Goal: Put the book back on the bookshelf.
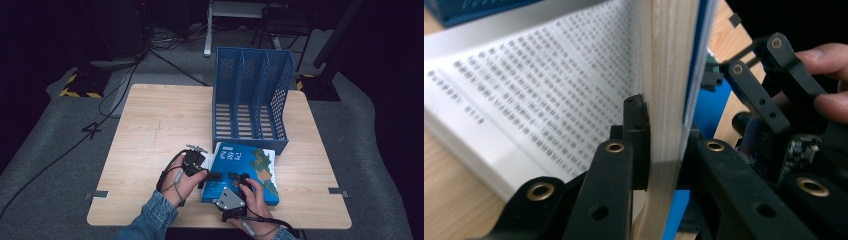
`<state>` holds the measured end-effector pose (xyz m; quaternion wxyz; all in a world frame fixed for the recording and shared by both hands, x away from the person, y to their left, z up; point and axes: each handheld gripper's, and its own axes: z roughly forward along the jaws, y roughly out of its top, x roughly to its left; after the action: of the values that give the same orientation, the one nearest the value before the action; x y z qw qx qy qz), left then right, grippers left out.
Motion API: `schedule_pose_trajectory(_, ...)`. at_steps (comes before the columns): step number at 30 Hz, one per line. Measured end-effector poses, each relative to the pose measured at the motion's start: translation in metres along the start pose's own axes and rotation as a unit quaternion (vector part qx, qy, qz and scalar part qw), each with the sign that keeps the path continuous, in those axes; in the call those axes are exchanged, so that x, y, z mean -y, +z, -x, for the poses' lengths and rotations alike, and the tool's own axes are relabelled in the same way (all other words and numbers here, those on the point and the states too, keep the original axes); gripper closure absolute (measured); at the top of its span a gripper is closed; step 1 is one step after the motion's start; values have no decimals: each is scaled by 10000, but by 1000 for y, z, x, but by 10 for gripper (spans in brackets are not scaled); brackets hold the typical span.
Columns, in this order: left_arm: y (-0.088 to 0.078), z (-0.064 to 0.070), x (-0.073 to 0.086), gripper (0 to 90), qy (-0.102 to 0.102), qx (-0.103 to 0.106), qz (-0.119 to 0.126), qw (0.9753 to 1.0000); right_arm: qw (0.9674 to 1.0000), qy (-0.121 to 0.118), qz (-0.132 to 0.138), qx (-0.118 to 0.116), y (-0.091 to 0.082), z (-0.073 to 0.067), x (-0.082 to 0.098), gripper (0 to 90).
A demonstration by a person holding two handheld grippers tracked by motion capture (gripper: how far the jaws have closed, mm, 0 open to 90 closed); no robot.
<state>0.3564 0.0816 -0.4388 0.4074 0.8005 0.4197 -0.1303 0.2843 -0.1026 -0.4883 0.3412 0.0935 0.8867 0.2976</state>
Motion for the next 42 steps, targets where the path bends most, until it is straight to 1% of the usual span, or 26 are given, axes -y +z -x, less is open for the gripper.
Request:
schedule_pose_trajectory(1, 0, -1, 3, 794, -16, -13, -62, 10000, 10000, -59, 14, -29, 1, -1, 1, 2)
schedule_pose_trajectory(2, -1, -2, 6, 787, 30, -91, -137, 9999, 9999, -111, 0, -98, 3, -1, 3, 2)
schedule_pose_trajectory(3, -2, -2, 9, 790, 25, -125, -136, 9998, 9997, -164, -25, -175, 4, -2, 4, 1)
schedule_pose_trajectory(5, -6, -4, 14, 788, -4, -128, -179, 9998, 9996, -158, 13, -220, 5, -1, 4, 1)
schedule_pose_trajectory(8, -9, -8, 19, 796, -80, -46, -167, 9998, 9994, -174, -46, -280, 5, 0, 3, 1)
schedule_pose_trajectory(13, -11, -13, 24, 828, -191, 95, -151, 9997, 9993, -170, -13, -330, 6, 1, 3, 1)
schedule_pose_trajectory(15, -12, -13, 26, 837, -157, 111, -107, 9998, 9993, -181, 30, -325, 6, 1, 4, 1)
schedule_pose_trajectory(16, -12, -12, 26, 840, -91, 108, -106, 9998, 9993, -198, 45, -318, 6, 1, 4, 0)
schedule_pose_trajectory(18, -13, -10, 24, 844, -10, 128, -96, 9999, 9995, -208, 66, -249, 5, -1, 5, 0)
schedule_pose_trajectory(19, -13, -10, 24, 844, -24, 146, -96, 9998, 9995, -254, 112, -172, 6, -1, 6, 0)
schedule_pose_trajectory(20, -15, -10, 21, 844, -54, 234, -62, 9997, 9994, -275, 145, -122, 6, -1, 6, 1)
schedule_pose_trajectory(21, -16, -11, 20, 844, -84, 300, -62, 9995, 9993, -322, 184, 37, 6, -2, 7, 1)
schedule_pose_trajectory(22, -16, -11, 20, 844, -84, 300, -62, 9995, 9993, -322, 184, 37, 6, -2, 7, 1)
schedule_pose_trajectory(23, -16, -11, 18, 844, -120, 345, -23, 9993, 9991, -335, 221, 109, 6, -1, 7, 1)
schedule_pose_trajectory(26, -18, -10, 13, 842, -211, 502, 8, 9985, 9992, -238, 263, 208, 4, 2, 6, 1)
schedule_pose_trajectory(27, -18, -10, 11, 842, -209, 544, 18, 9983, 9990, -252, 261, 264, 4, 3, 5, 0)
schedule_pose_trajectory(28, -18, -9, 9, 840, -267, 646, 38, 9975, 9986, -259, 253, 382, 3, 4, 4, 0)
schedule_pose_trajectory(29, -18, -9, 9, 838, -267, 646, 38, 9975, 9986, -259, 253, 382, 3, 4, 4, 0)
schedule_pose_trajectory(30, -18, -8, 8, 838, -303, 702, 42, 9971, 9984, -270, 258, 421, 3, 4, 4, 0)
schedule_pose_trajectory(31, -18, -7, 7, 836, -320, 714, 41, 9969, 9980, -315, 244, 486, 3, 5, 4, 0)
schedule_pose_trajectory(33, -17, -6, 6, 833, -395, 770, 60, 9962, 9974, -313, 246, 592, 4, 5, 5, 0)
schedule_pose_trajectory(34, -17, -6, 6, 831, -412, 806, 44, 9959, 9966, -371, 213, 703, 6, 7, 6, 0)
schedule_pose_trajectory(35, -17, -5, 5, 830, -416, 755, 70, 9963, 9965, -343, 164, 749, 7, 8, 6, 0)
schedule_pose_trajectory(36, -17, -5, 5, 830, -414, 745, 91, 9963, 9966, -313, 155, 742, 7, 8, 6, 0)
schedule_pose_trajectory(37, -17, -6, 5, 830, -395, 721, 120, 9965, 9966, -342, 150, 741, 8, 9, 6, 0)
schedule_pose_trajectory(42, -18, -8, 4, 832, -450, 711, 140, 9964, 9966, -280, 129, 762, 11, 10, 5, 0)
